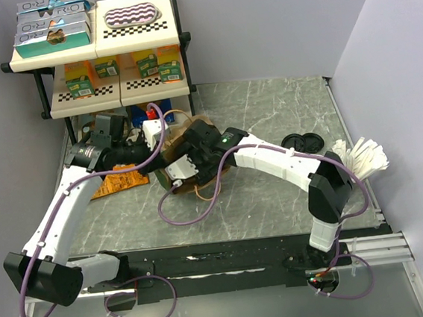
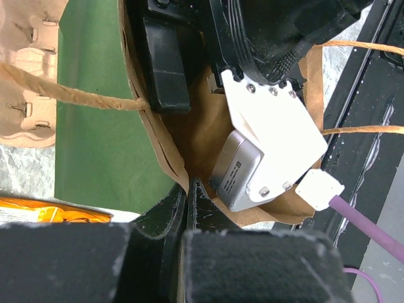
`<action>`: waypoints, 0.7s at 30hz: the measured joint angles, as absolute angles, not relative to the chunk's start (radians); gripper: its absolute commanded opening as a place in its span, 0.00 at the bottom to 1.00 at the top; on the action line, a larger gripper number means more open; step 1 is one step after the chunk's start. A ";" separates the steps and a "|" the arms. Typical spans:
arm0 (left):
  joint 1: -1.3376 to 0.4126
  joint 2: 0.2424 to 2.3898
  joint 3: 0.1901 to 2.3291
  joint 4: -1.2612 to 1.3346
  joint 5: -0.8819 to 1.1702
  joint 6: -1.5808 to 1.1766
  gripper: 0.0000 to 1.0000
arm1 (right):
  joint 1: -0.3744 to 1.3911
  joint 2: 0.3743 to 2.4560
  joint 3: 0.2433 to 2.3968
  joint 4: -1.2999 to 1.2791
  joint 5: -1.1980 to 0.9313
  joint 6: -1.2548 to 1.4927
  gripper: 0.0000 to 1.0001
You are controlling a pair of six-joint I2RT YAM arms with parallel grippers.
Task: Pack the takeout coffee
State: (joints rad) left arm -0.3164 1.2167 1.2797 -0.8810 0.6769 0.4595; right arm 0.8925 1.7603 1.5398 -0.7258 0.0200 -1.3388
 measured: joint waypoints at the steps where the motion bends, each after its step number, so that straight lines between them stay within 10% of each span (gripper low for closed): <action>1: -0.316 1.217 1.280 -0.881 0.677 0.459 0.01 | 0.893 1.761 1.542 -0.729 0.022 -1.338 0.00; 21: -0.304 1.224 1.280 -0.882 0.675 0.459 0.01 | 0.881 1.802 1.549 -0.703 0.009 -1.340 0.00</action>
